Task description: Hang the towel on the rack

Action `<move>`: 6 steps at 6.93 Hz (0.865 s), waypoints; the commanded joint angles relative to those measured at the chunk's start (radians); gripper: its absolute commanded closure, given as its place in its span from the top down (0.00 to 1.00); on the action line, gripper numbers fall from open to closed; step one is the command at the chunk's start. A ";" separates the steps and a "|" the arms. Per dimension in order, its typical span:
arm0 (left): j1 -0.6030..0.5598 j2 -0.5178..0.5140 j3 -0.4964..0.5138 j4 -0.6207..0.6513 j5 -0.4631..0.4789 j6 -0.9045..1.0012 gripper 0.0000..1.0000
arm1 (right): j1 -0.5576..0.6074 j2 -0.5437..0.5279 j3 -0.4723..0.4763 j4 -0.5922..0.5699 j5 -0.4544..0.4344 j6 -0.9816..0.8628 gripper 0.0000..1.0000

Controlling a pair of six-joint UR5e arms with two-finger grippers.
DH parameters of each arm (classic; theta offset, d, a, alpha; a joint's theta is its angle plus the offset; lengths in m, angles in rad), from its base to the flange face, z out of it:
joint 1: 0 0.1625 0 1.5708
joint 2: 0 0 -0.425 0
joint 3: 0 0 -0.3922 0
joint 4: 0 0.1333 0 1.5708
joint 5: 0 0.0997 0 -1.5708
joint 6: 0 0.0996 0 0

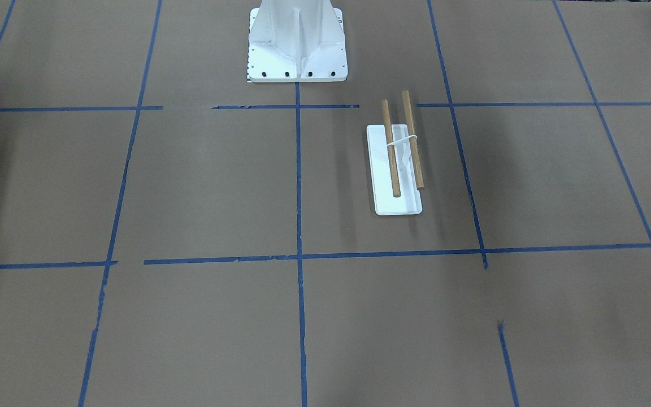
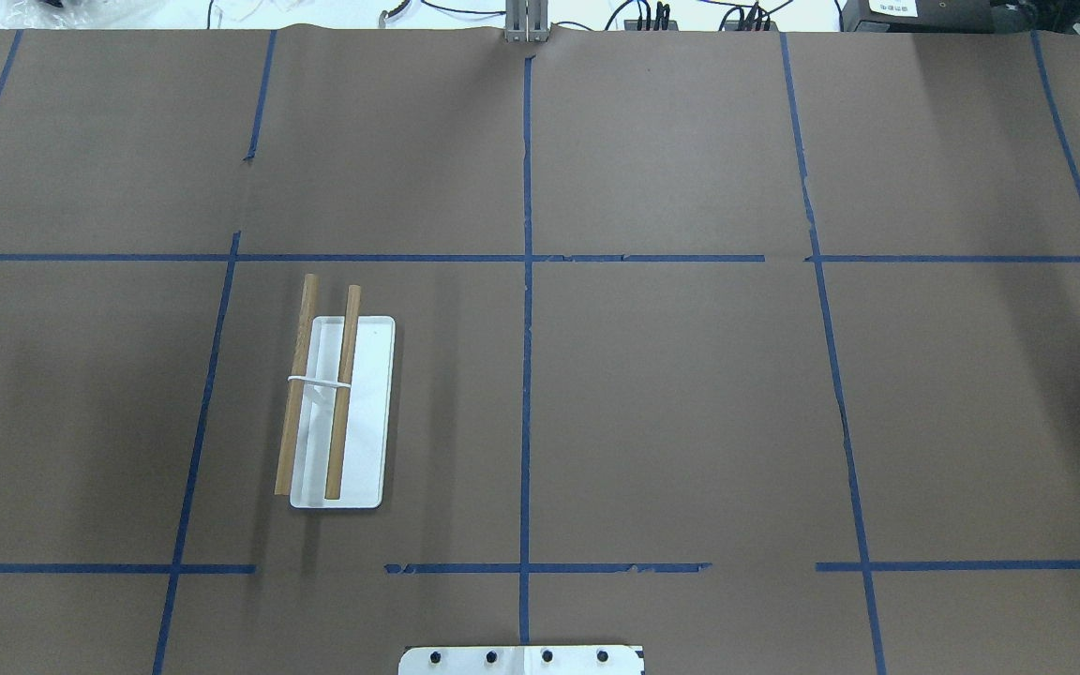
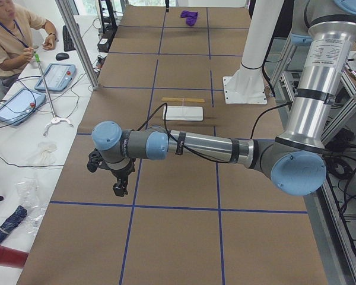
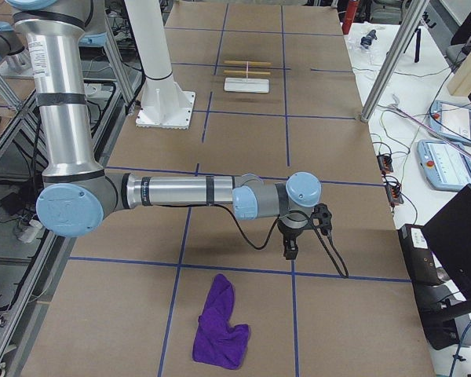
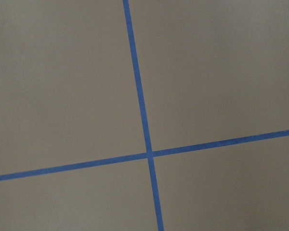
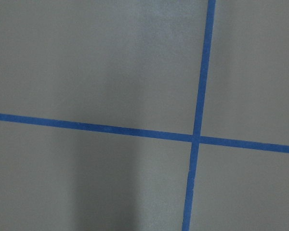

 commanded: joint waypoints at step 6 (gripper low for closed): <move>0.005 0.068 -0.063 -0.095 -0.008 0.030 1.00 | 0.011 -0.151 0.104 0.015 0.041 -0.086 1.00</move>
